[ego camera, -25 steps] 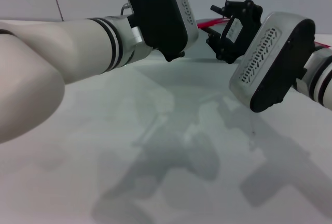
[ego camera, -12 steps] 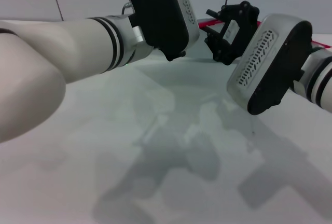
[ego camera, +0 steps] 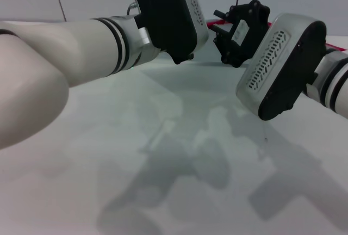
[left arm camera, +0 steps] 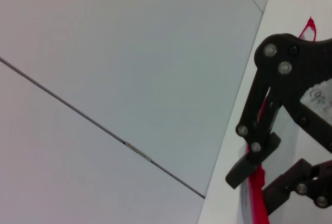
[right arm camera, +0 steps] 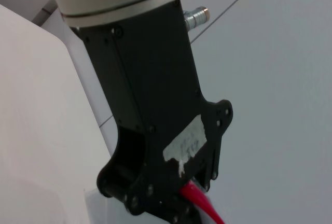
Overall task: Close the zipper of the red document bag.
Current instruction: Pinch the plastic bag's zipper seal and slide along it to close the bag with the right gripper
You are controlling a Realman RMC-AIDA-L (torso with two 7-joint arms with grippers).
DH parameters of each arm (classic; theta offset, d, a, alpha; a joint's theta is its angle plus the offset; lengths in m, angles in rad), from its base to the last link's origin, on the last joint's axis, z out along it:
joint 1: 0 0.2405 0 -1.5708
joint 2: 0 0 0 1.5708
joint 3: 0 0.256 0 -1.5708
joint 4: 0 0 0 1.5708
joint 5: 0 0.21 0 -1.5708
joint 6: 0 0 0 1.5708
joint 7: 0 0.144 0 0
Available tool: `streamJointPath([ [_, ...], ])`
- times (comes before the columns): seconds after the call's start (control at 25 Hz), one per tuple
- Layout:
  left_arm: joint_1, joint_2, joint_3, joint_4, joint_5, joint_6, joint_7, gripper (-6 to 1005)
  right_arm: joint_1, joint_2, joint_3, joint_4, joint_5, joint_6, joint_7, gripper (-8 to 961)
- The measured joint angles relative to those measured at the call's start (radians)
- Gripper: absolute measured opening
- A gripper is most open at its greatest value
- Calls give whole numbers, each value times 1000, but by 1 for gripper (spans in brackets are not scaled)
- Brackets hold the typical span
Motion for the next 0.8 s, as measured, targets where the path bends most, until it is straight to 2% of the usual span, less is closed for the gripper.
streamJointPath([
  [0.8, 0, -1, 2, 0, 0, -1, 2, 55, 10, 0, -12, 10, -3, 0, 0, 106],
])
